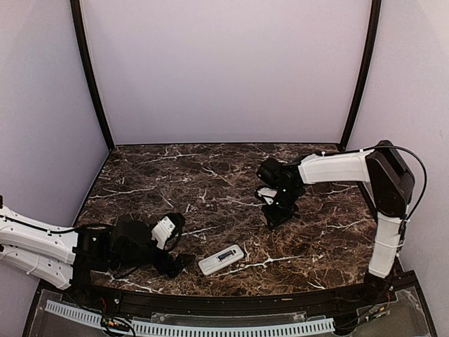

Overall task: Load the batteries into the remote control
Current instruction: Pick up the battery cover at the center of the board.

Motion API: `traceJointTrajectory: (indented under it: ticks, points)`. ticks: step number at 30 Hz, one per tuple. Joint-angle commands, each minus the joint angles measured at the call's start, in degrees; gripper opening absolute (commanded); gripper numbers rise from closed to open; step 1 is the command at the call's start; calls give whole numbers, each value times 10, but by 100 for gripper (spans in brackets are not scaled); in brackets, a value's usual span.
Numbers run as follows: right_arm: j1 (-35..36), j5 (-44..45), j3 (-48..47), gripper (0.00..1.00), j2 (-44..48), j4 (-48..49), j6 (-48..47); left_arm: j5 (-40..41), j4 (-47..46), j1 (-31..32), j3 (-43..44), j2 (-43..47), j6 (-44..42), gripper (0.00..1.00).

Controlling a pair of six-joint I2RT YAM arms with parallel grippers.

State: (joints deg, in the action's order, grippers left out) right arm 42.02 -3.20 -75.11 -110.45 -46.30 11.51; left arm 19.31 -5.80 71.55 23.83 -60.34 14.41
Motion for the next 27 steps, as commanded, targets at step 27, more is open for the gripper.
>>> traceJointTrajectory:
  ticks: [27]
  points:
    - [269,114,-32,17,204,176,-254,-274,15,-107,118,78,205,94]
